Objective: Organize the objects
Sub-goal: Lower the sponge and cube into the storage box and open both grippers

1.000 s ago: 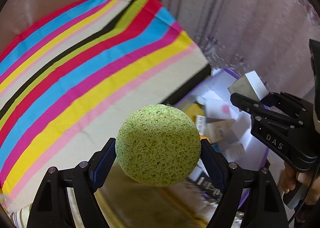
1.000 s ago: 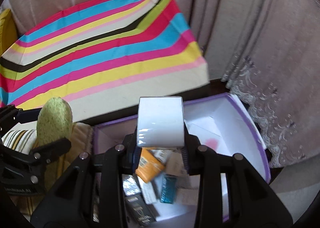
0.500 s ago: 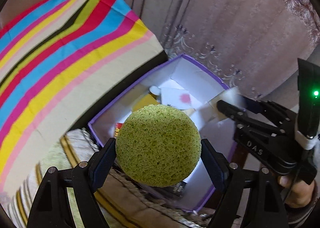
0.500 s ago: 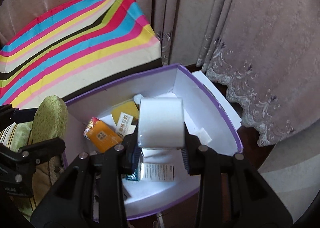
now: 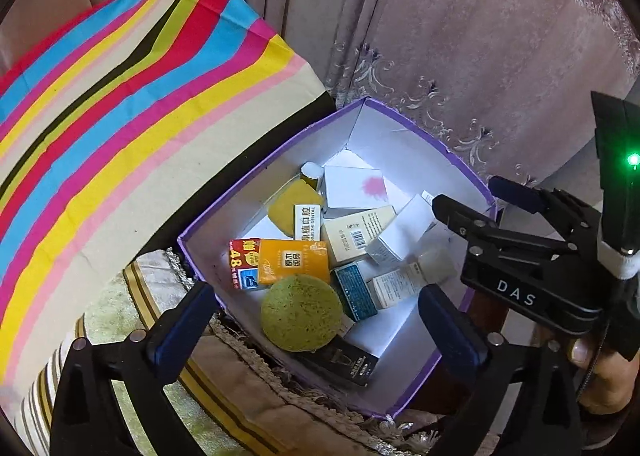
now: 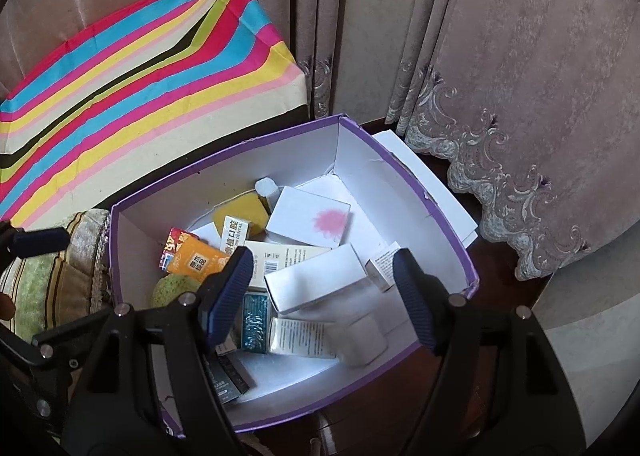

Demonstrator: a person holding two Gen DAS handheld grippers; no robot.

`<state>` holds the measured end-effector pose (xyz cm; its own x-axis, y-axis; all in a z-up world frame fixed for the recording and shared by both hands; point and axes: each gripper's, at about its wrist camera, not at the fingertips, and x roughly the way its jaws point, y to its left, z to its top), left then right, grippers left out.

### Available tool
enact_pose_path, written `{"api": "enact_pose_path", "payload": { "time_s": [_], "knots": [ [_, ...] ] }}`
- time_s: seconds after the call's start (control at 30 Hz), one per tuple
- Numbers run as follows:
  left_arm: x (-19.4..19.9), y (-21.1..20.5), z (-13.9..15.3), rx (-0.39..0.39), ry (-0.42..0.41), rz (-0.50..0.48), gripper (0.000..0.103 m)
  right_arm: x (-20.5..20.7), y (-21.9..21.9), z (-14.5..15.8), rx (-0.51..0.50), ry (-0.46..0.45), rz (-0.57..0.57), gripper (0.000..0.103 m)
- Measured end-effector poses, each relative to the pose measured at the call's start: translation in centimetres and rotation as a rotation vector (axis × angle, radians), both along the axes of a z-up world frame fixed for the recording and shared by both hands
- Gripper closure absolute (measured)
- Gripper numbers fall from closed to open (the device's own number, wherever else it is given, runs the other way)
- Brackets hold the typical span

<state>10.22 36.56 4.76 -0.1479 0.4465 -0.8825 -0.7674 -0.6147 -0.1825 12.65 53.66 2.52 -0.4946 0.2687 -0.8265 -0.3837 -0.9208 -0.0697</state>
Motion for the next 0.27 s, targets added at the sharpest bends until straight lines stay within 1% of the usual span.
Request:
{"api": "enact_pose_path", "payload": {
  "time_s": [0.2, 0.27],
  "knots": [
    [0.16, -0.15, -0.10, 0.017, -0.010, -0.017, 0.000, -0.05, 0.13, -0.23, -0.008, -0.005, -0.003, 0.028],
    [0.26, -0.04, -0.01, 0.021, 0.003, -0.021, 0.000, 0.03, 0.10, -0.28, -0.009, -0.005, -0.004, 0.028]
  ]
}}
